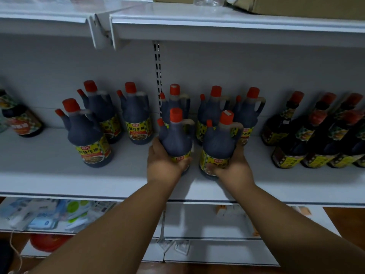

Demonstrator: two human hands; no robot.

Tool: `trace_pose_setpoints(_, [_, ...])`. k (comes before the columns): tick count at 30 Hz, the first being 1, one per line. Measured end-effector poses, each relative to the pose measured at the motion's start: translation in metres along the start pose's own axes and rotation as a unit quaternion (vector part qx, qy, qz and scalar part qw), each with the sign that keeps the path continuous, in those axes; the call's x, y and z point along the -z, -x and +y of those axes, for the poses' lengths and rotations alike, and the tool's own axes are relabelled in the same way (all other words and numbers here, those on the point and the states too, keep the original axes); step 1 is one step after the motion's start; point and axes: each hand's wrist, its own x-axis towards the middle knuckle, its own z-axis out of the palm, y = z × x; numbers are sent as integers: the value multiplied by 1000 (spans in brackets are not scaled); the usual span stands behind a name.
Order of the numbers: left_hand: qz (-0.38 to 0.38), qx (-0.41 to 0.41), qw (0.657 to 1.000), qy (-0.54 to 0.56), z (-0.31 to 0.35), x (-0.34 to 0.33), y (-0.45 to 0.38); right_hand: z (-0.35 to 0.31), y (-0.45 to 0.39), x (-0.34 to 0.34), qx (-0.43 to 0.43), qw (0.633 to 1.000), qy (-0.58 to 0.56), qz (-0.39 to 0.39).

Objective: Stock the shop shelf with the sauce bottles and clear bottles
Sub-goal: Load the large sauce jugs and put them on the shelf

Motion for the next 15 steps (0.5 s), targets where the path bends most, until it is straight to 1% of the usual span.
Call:
trace_pose_setpoints(2, [-13, 0, 1000, 12, -2, 1, -2, -3, -3, -2, -9, 1000, -3, 1])
trace_pose_setpoints(5, [-25, -1, 1000, 19, 1, 3, -7, -9, -11, -1, -35, 999, -22, -30])
trace_pose_setpoints(7, [-33, 0, 999, 23, 2, 3, -9, -11, -14, -1, -38, 998, -27, -39])
trace_pose_setpoints(10, [-29, 5, 999, 32, -3, 1, -7, -7, -15, -3, -38, 999, -24, -30])
trace_pose_setpoints(15, [-20, 19, 999, 20, -13, -4, -2, -4, -24, 0, -47, 998, -15, -48])
